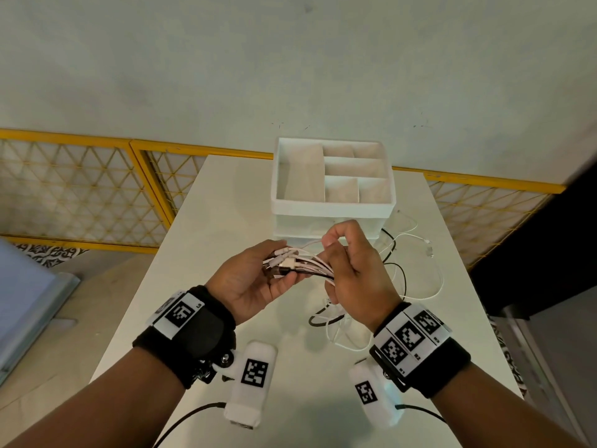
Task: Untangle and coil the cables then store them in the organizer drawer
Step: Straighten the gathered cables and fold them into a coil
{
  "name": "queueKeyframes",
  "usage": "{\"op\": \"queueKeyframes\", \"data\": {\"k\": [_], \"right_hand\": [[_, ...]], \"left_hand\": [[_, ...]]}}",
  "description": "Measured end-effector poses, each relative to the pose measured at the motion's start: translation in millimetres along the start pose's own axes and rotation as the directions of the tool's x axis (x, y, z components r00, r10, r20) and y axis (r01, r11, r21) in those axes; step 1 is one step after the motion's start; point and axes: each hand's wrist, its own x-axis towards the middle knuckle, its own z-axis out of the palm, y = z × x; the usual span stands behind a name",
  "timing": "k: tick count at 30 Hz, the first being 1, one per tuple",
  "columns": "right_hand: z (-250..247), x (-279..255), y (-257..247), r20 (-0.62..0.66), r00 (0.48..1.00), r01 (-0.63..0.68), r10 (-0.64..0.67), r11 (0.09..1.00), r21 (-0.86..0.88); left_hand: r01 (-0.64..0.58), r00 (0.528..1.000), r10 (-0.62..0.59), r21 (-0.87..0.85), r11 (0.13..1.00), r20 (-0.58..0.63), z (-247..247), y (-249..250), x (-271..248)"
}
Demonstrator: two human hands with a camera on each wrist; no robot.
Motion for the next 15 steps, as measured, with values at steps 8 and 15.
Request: {"op": "queueKeyframes", "data": {"k": [8,15], "right_hand": [[3,2,0,0.035,0.999,-0.012,0.012,1.0,0.001],[4,4,-1,-0.082,0.984,-0.146,0.158,0.98,0.133]], "left_hand": [[-0.117,0.991,0.1,0.199,0.973,0.09,1,1,2],[-0.252,0.967,0.232,0.253,0.934,0.108,5,-10,5]]}}
